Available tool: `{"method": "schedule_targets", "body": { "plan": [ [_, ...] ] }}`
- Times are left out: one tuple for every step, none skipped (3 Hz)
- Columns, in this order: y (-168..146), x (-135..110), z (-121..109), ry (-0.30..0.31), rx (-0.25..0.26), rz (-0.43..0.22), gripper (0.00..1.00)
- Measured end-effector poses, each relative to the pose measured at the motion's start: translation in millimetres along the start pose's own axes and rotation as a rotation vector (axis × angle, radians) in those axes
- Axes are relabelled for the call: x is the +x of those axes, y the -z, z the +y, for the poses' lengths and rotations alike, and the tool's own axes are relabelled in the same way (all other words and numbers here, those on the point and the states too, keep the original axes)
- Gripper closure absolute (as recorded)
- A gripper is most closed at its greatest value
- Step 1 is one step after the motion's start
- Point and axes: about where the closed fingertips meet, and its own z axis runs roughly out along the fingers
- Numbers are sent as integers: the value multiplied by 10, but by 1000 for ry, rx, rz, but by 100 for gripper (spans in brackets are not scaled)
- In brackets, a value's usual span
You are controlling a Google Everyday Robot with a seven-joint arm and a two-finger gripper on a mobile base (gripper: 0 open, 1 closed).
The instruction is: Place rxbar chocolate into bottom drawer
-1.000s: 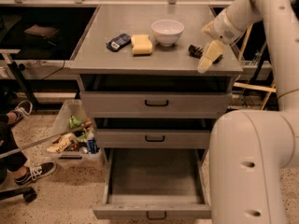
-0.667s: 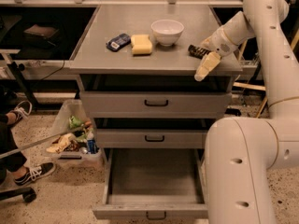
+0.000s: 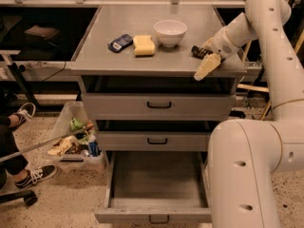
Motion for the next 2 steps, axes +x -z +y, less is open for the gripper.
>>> {"method": "schedule_targets", "body": {
  "plan": [
    [0,0,0,0,0,0,42],
    [0,0,0,0,0,0,65]
  ]
}}
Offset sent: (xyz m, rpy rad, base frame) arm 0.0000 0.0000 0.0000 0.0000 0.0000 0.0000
